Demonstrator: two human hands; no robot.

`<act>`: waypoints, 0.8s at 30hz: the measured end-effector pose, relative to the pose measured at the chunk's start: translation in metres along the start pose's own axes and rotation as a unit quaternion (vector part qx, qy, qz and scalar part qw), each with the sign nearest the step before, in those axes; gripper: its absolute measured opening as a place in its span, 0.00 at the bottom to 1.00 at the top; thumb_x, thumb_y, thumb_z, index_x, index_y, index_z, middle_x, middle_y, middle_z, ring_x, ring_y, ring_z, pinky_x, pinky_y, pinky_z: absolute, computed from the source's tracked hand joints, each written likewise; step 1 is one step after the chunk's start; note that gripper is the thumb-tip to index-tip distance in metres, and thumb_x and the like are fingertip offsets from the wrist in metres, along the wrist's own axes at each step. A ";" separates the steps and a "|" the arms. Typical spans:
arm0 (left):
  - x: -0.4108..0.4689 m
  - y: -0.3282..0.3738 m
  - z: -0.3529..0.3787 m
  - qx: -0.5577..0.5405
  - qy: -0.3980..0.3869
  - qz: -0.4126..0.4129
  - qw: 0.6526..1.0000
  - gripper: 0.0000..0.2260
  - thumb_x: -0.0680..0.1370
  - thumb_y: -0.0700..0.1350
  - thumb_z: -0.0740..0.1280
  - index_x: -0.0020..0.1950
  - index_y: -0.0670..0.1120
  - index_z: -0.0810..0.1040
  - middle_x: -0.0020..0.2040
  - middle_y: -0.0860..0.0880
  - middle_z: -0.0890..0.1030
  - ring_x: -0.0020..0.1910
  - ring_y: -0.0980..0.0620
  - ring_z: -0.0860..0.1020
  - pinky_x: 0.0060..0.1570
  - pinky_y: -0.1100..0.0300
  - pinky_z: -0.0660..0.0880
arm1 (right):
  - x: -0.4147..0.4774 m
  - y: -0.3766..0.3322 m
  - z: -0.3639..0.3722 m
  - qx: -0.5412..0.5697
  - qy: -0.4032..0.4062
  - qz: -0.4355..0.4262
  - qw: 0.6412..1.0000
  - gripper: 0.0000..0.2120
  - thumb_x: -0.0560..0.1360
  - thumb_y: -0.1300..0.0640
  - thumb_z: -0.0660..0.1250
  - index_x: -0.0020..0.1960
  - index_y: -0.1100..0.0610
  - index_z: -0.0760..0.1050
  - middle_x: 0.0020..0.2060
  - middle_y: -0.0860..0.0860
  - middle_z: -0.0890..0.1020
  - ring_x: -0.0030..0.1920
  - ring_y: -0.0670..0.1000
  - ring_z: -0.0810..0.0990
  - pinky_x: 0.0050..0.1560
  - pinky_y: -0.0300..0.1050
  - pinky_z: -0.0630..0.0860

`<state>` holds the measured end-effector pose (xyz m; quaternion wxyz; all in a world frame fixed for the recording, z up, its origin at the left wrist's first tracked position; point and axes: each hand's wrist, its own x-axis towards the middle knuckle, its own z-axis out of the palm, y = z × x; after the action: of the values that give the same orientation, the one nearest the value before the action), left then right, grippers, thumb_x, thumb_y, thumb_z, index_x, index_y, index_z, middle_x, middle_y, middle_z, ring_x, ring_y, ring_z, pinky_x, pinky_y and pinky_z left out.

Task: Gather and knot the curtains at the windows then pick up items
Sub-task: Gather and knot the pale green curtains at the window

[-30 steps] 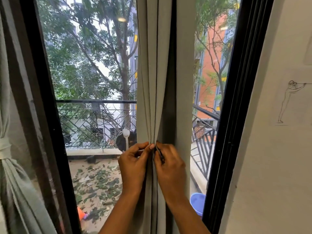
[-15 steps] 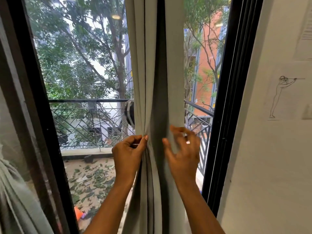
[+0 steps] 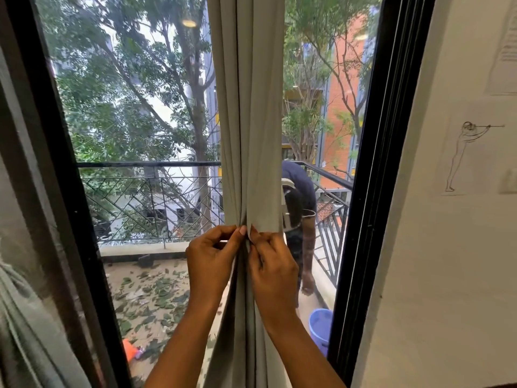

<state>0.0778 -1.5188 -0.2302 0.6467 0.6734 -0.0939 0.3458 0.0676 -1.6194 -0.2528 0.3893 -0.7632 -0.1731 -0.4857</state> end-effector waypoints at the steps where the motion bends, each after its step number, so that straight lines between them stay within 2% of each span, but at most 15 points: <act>1: -0.001 0.000 -0.002 -0.005 0.000 0.000 1.000 0.06 0.72 0.45 0.74 0.39 0.57 0.84 0.36 0.52 0.85 0.35 0.52 0.82 0.43 0.45 0.81 | 0.000 0.000 0.001 0.003 0.003 0.002 1.000 0.18 0.79 0.49 0.56 0.59 0.57 0.79 0.47 0.51 0.80 0.44 0.49 0.81 0.45 0.39 0.77; 3: -0.001 0.003 -0.004 -0.014 -0.008 -0.004 1.000 0.04 0.71 0.48 0.74 0.39 0.59 0.85 0.37 0.52 0.85 0.37 0.50 0.83 0.44 0.45 0.81 | 0.001 -0.002 0.004 -0.001 0.004 0.007 1.000 0.18 0.78 0.50 0.56 0.57 0.57 0.79 0.46 0.50 0.80 0.43 0.48 0.80 0.44 0.38 0.78; 5: -0.002 0.006 -0.005 -0.028 -0.021 -0.016 0.999 0.01 0.69 0.50 0.73 0.39 0.57 0.85 0.37 0.52 0.85 0.37 0.52 0.83 0.44 0.47 0.81 | 0.001 -0.003 0.004 -0.001 -0.010 0.008 1.000 0.18 0.77 0.51 0.55 0.57 0.56 0.79 0.47 0.49 0.79 0.44 0.43 0.77 0.45 0.30 0.74; 8: 0.000 0.008 -0.009 -0.016 -0.012 -0.026 0.999 0.03 0.68 0.47 0.76 0.39 0.54 0.83 0.35 0.55 0.84 0.33 0.58 0.80 0.40 0.57 0.79 | 0.009 0.003 -0.002 0.030 -0.070 -0.020 0.997 0.15 0.77 0.54 0.57 0.56 0.56 0.79 0.48 0.48 0.77 0.46 0.36 0.71 0.47 0.21 0.67; 11: 0.005 0.009 -0.008 0.029 0.008 -0.008 1.000 0.05 0.71 0.44 0.75 0.39 0.53 0.82 0.31 0.58 0.83 0.30 0.62 0.78 0.36 0.63 0.76 | 0.025 0.018 -0.011 0.149 -0.164 -0.015 0.975 0.13 0.76 0.56 0.63 0.58 0.56 0.79 0.48 0.47 0.77 0.48 0.35 0.74 0.46 0.25 0.71; 13: 0.007 0.011 -0.006 0.053 0.021 0.005 0.998 0.08 0.72 0.43 0.75 0.38 0.56 0.81 0.30 0.60 0.82 0.30 0.65 0.78 0.36 0.68 0.75 | 0.044 0.036 -0.012 0.221 -0.098 0.087 0.966 0.11 0.75 0.55 0.66 0.56 0.56 0.80 0.48 0.47 0.79 0.50 0.37 0.77 0.51 0.32 0.73; 15: 0.005 0.011 -0.003 0.070 0.027 0.018 0.997 0.09 0.72 0.43 0.74 0.38 0.58 0.80 0.31 0.60 0.82 0.31 0.66 0.79 0.36 0.71 0.75 | 0.068 0.064 -0.005 0.191 -0.031 0.213 0.958 0.17 0.75 0.54 0.67 0.64 0.55 0.74 0.58 0.49 0.77 0.59 0.43 0.75 0.59 0.44 0.72; 16: 0.004 0.010 -0.002 0.076 0.029 0.024 0.996 0.09 0.72 0.43 0.74 0.38 0.57 0.80 0.32 0.60 0.82 0.31 0.66 0.79 0.36 0.72 0.74 | 0.078 0.075 -0.002 0.185 -0.067 0.267 0.944 0.25 0.75 0.52 0.68 0.70 0.54 0.67 0.64 0.51 0.73 0.64 0.48 0.72 0.63 0.48 0.70; 17: 0.004 0.009 -0.003 0.078 0.031 0.028 0.996 0.08 0.72 0.43 0.74 0.39 0.57 0.81 0.34 0.60 0.82 0.32 0.66 0.79 0.36 0.72 0.74 | 0.084 0.087 0.002 0.220 -0.125 0.323 0.912 0.31 0.74 0.50 0.69 0.73 0.53 0.61 0.68 0.52 0.70 0.68 0.52 0.68 0.64 0.51 0.68; 18: 0.003 0.008 -0.004 0.079 0.031 0.029 0.996 0.07 0.72 0.43 0.74 0.40 0.55 0.81 0.35 0.59 0.83 0.32 0.65 0.80 0.36 0.72 0.75 | 0.087 0.097 0.006 0.277 -0.187 0.374 0.865 0.34 0.72 0.47 0.70 0.73 0.52 0.60 0.68 0.52 0.70 0.68 0.55 0.68 0.62 0.51 0.69; 19: 0.003 0.008 -0.005 0.078 0.030 0.026 0.996 0.05 0.73 0.43 0.74 0.41 0.53 0.82 0.35 0.58 0.83 0.33 0.64 0.80 0.36 0.71 0.75 | 0.087 0.103 0.006 0.325 -0.236 0.409 0.819 0.33 0.71 0.46 0.70 0.71 0.53 0.64 0.65 0.53 0.73 0.66 0.57 0.70 0.59 0.51 0.71; 20: 0.003 0.007 -0.006 0.077 0.030 0.024 0.996 0.04 0.73 0.43 0.74 0.41 0.52 0.82 0.35 0.58 0.83 0.33 0.64 0.81 0.36 0.71 0.76 | 0.084 0.105 0.003 0.351 -0.251 0.425 0.796 0.28 0.71 0.47 0.70 0.67 0.56 0.69 0.59 0.54 0.78 0.61 0.57 0.74 0.56 0.49 0.74; 21: 0.003 0.007 -0.007 0.079 0.032 0.022 0.996 0.03 0.73 0.44 0.74 0.41 0.52 0.82 0.35 0.57 0.83 0.33 0.63 0.81 0.36 0.71 0.76 | 0.081 0.104 -0.002 0.352 -0.240 0.423 0.800 0.22 0.72 0.51 0.69 0.63 0.58 0.73 0.53 0.54 0.81 0.55 0.56 0.78 0.50 0.45 0.77; 22: 0.002 0.007 -0.008 0.084 0.034 0.023 0.996 0.03 0.73 0.44 0.74 0.41 0.52 0.82 0.35 0.57 0.83 0.33 0.63 0.81 0.36 0.71 0.76 | 0.076 0.102 -0.005 0.326 -0.199 0.405 0.830 0.17 0.73 0.54 0.69 0.59 0.59 0.75 0.47 0.53 0.82 0.50 0.55 0.80 0.45 0.42 0.79; 24: 0.003 0.009 -0.008 0.092 0.042 0.027 0.995 0.05 0.73 0.44 0.74 0.39 0.54 0.81 0.33 0.58 0.82 0.32 0.64 0.80 0.35 0.72 0.74 | 0.066 0.097 -0.013 0.188 -0.086 0.337 0.919 0.11 0.72 0.55 0.71 0.52 0.57 0.78 0.43 0.52 0.83 0.44 0.55 0.81 0.44 0.47 0.79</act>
<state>0.0723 -1.5119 -0.2220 0.5763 0.7117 -0.0523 0.3983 0.1526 -1.6990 -0.2335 0.6499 -0.7279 -0.0267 -0.2171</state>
